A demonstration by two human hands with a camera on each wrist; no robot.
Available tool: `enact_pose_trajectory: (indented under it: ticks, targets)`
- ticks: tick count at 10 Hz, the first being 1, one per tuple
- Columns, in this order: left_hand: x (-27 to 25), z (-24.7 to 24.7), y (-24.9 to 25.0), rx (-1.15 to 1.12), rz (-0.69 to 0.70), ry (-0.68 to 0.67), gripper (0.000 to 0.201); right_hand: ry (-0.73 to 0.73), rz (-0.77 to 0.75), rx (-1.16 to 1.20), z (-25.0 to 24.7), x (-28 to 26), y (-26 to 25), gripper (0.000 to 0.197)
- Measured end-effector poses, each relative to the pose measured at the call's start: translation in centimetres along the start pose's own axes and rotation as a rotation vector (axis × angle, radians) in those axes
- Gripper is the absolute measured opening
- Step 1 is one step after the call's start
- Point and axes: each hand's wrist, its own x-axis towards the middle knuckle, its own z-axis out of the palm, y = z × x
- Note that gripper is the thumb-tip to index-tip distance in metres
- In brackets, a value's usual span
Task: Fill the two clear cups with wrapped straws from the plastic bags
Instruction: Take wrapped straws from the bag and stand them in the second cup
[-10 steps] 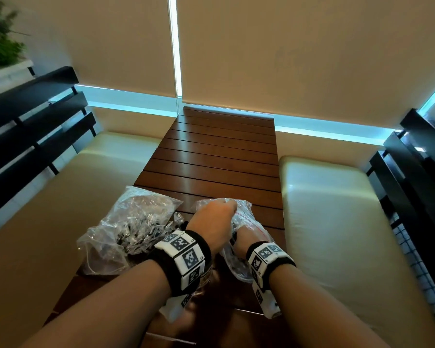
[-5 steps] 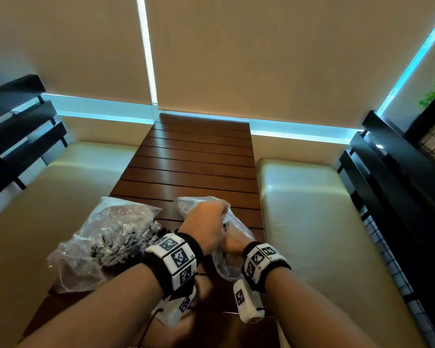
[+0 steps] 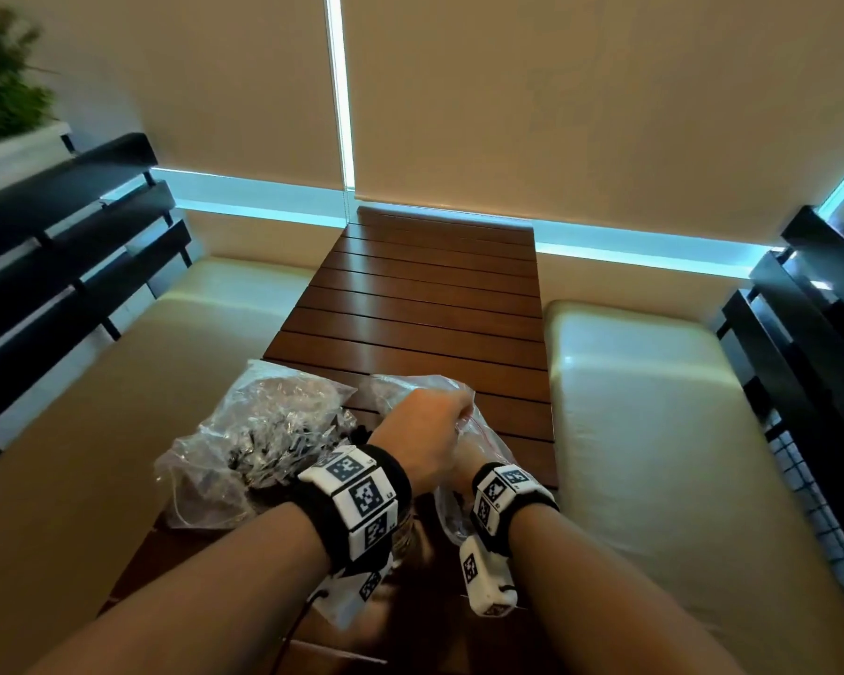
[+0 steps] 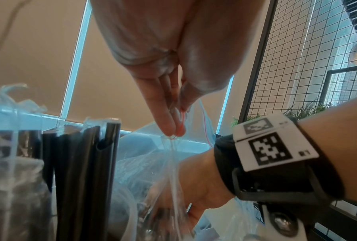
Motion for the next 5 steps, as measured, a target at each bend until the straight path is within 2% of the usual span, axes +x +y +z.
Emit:
enact_pose_trajectory:
  ticks: [1, 2, 3, 4, 5]
  targets:
    - [0.1, -0.1, -0.1, -0.001, 0.001, 0.019, 0.016, -0.016, -0.128, -0.379, -0.5, -0.4, -0.9, 0.051]
    - [0.0, -0.2, 0.0, -0.026, 0.007, 0.025, 0.01, 0.014, -0.047, -0.617, 0.7, 0.8, -1.0, 0.046]
    - [-0.2, -0.1, 0.2, -0.048, 0.023, 0.02, 0.011, -0.061, 0.335, -0.88, 3.0, 0.3, -3.9, 0.017]
    - [-0.1, 0.2, -0.3, -0.038, -0.001, 0.01, 0.022, -0.135, 0.28, -1.076, 3.0, 1.1, -3.4, 0.009]
    - [0.1, 0.3, -0.7, -0.05, -0.062, 0.05, 0.021, 0.008, 0.042, -0.875, 1.2, 1.5, -0.7, 0.015]
